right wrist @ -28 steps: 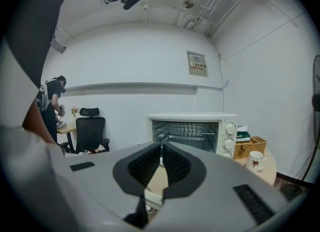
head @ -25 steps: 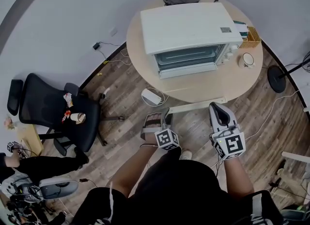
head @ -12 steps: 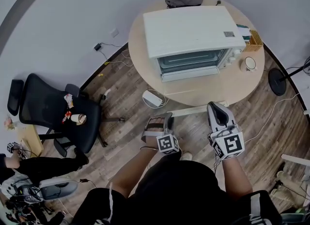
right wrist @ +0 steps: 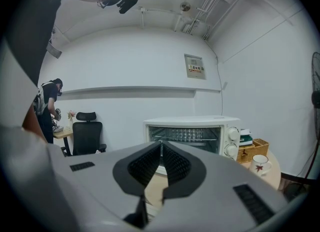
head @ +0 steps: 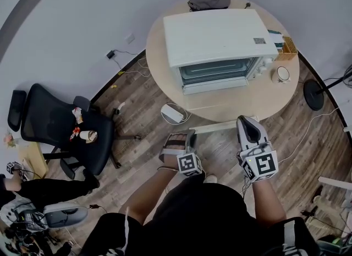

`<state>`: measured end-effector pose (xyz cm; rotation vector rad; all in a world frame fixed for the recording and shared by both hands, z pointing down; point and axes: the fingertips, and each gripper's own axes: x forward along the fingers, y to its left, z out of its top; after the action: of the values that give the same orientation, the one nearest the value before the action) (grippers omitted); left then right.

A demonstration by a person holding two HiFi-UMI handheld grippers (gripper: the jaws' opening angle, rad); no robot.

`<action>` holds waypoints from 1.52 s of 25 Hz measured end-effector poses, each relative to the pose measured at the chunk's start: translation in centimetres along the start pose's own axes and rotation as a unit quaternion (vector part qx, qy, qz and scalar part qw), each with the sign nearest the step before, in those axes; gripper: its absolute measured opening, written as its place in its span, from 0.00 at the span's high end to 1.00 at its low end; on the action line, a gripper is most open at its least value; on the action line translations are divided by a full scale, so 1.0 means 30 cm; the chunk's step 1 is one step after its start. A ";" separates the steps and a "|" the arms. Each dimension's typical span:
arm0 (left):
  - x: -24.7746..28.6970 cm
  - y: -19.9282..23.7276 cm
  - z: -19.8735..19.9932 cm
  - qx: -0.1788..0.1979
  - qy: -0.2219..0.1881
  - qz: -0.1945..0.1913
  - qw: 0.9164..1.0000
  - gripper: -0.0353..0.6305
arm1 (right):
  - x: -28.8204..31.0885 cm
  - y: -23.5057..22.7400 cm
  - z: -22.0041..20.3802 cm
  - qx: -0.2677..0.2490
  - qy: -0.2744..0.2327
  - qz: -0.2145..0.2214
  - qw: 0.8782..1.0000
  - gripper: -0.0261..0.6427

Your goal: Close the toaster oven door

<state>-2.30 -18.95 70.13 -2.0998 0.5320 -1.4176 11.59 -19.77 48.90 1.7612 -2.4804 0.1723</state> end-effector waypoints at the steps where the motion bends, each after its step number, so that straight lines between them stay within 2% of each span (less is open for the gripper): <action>1: -0.005 0.005 0.001 -0.001 -0.001 0.001 1.000 0.84 | -0.001 -0.001 0.001 0.001 -0.001 -0.001 1.000 0.95; 21: -0.144 0.200 0.051 -0.028 -0.061 0.053 0.996 0.87 | 0.043 0.042 0.081 0.000 -0.032 0.007 0.999 0.95; 23: -0.155 0.226 0.052 -0.041 -0.066 0.054 0.996 0.88 | 0.045 0.046 0.091 0.003 -0.034 0.009 0.999 0.95; 28: -0.172 0.285 0.063 -0.101 -0.073 0.031 0.992 0.88 | 0.063 0.018 0.110 0.006 -0.037 0.023 0.999 0.95; 34: -0.191 0.382 0.075 -0.125 -0.064 0.051 0.989 0.88 | 0.122 -0.028 0.157 0.005 -0.044 0.050 0.998 0.95; 38: -0.189 0.414 0.082 -0.138 -0.061 0.043 0.988 0.88 | 0.158 -0.048 0.182 -0.001 -0.047 0.072 0.996 0.95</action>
<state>-2.35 -24.62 57.48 -2.3308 0.7979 -1.2138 11.33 -25.47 44.22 1.6266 -2.6727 0.1012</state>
